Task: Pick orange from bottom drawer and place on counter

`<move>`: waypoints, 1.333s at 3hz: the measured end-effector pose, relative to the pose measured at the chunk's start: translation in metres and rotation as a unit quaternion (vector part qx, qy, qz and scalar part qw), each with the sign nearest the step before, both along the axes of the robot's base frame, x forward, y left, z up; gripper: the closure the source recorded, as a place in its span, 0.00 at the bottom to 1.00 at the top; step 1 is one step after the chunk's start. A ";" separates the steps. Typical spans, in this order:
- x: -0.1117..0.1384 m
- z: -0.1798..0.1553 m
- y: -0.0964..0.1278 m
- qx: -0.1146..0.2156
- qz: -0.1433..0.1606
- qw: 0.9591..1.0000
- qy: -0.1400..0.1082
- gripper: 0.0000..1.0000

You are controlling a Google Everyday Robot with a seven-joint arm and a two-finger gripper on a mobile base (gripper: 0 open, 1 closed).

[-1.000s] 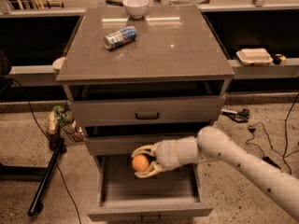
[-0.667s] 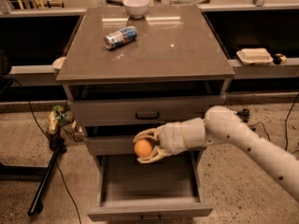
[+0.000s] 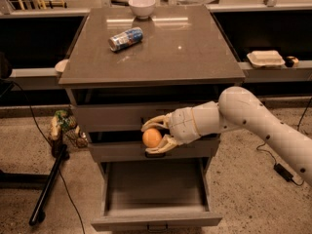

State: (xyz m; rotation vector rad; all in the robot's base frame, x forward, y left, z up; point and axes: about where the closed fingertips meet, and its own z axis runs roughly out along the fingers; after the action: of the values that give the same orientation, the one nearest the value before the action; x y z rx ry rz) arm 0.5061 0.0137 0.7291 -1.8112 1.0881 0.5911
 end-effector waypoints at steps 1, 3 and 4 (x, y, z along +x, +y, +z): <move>0.015 0.043 0.009 0.007 -0.001 1.000 -0.012 1.00; 0.086 0.151 0.030 0.051 -0.046 0.997 -0.027 1.00; 0.132 0.171 0.041 0.035 -0.070 0.997 -0.026 1.00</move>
Offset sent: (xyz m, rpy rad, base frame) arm 0.0836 0.0295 0.1950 0.1355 -0.1033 -0.0710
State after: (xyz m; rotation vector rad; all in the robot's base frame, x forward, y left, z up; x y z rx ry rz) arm 0.6382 0.0543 0.8997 -1.6655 1.1336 0.4902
